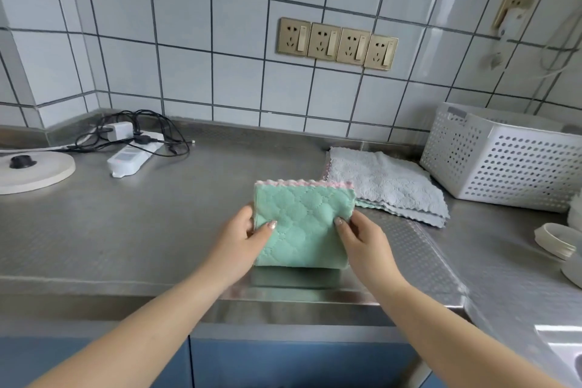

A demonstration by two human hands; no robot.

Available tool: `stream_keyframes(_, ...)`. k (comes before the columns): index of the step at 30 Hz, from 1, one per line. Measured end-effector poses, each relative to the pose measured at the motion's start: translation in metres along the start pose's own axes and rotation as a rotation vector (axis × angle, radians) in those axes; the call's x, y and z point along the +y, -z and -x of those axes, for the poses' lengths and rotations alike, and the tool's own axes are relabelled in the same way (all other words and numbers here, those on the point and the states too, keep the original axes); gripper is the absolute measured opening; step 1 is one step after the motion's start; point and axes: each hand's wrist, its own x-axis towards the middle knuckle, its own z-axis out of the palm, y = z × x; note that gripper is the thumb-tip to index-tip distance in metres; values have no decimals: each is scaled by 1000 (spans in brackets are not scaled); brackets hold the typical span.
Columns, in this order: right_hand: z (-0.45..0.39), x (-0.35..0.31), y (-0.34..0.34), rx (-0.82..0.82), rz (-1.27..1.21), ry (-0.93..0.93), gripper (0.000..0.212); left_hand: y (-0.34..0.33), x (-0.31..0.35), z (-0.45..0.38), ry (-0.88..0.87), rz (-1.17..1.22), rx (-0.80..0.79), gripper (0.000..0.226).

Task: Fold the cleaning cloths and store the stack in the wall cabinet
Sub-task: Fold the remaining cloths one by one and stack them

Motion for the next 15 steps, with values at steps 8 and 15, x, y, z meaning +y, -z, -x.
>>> stream_keyframes(8,-34,3,-9,-176,284,-227,55,1,-3,-23,193,-307,-182,48)
stream_keyframes(15,-43,7,-16,-173,516,-108,47,3,-1,-34,220,-445,-256,43)
